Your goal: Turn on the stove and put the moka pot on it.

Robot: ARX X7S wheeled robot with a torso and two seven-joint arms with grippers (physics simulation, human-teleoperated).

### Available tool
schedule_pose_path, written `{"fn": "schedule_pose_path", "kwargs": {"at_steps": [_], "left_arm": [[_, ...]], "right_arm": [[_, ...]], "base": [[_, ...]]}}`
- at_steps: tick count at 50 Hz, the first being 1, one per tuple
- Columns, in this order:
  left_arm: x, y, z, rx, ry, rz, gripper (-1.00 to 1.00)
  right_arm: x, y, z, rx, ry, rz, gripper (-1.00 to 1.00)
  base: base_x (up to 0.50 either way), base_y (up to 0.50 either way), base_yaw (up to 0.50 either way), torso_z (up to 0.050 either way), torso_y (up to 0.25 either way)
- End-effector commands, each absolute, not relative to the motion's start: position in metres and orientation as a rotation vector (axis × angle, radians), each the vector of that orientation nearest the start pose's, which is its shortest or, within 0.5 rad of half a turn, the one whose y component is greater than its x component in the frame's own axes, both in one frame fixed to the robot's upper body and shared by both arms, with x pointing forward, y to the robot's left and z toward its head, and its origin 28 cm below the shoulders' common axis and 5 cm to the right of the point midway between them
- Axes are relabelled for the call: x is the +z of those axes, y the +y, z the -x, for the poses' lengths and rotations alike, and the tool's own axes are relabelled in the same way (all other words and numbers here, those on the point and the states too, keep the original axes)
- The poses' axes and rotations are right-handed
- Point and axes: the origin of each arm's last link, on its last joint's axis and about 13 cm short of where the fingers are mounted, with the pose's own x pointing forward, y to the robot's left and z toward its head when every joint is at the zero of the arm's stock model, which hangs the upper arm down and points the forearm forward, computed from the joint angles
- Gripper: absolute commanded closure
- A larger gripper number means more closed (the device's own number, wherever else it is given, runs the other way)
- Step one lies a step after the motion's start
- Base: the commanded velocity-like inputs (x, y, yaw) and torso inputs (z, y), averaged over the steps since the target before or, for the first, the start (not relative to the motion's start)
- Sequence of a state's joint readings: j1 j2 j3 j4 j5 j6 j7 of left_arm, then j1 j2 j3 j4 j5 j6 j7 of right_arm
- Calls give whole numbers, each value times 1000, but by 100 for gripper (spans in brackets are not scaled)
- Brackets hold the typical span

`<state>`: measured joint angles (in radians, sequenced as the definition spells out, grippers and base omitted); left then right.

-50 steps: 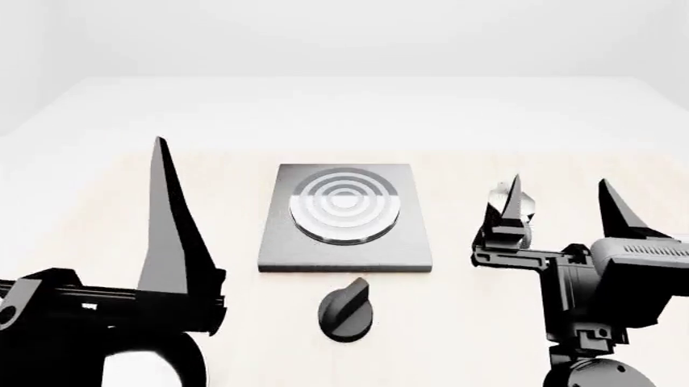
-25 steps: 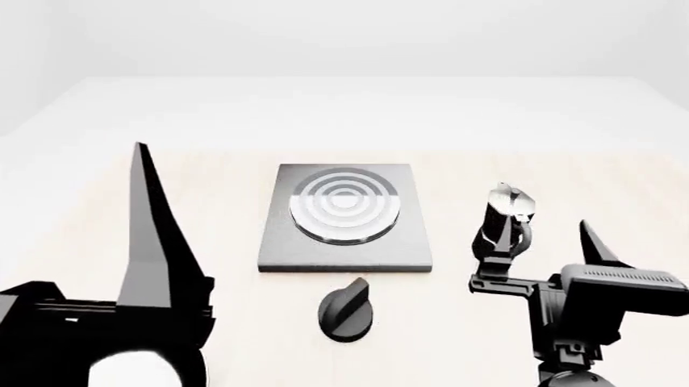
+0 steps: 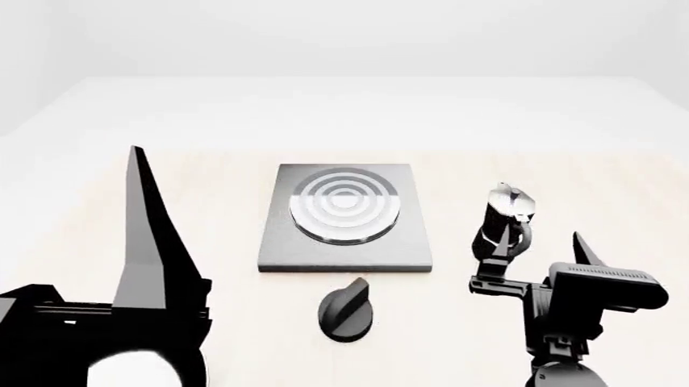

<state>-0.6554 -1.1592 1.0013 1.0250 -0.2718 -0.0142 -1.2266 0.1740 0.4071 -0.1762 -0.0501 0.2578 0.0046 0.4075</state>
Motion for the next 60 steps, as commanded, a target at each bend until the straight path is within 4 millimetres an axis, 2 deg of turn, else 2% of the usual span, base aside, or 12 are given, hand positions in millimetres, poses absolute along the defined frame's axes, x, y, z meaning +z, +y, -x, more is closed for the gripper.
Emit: {"fn": "schedule_pose_path", "kwargs": {"at_steps": [1, 17, 34, 37, 39, 40, 42, 57, 58, 60], "left_arm": [[212, 221, -141, -16, -863, -157, -100], [209, 221, -143, -19, -856, -155, -100], [209, 220, -143, -22, -848, -145, -100], [209, 220, -142, -21, -848, -140, -100], [210, 220, -142, -21, -849, -138, -100], [209, 220, -143, -23, -847, -140, -100], [209, 220, -143, -23, -848, -138, -100], [208, 220, -143, -26, -846, -136, -100], [208, 220, -143, -26, -845, -135, -100], [208, 220, -144, -26, -845, -134, -100]], "right_arm": [[60, -160, -255, -255, -153, 128, -100], [34, -163, -259, -270, -88, 137, -100], [24, -165, -266, -287, -65, 171, -100], [15, -165, -267, -293, -70, 202, -100], [22, -166, -269, -295, -70, 200, -100], [14, -166, -269, -295, -73, 200, -100], [22, -167, -272, -302, -71, 213, -100], [20, -168, -281, -298, -73, 205, -100], [13, -168, -281, -297, -73, 204, -100], [18, -167, -281, -294, -68, 205, -100]], "base": [[0, 0, 0, 0, 0], [0, 0, 0, 0, 0], [0, 0, 0, 0, 0], [0, 0, 0, 0, 0], [0, 0, 0, 0, 0], [0, 0, 0, 0, 0], [0, 0, 0, 0, 0], [0, 0, 0, 0, 0], [0, 0, 0, 0, 0], [0, 0, 0, 0, 0]]}}
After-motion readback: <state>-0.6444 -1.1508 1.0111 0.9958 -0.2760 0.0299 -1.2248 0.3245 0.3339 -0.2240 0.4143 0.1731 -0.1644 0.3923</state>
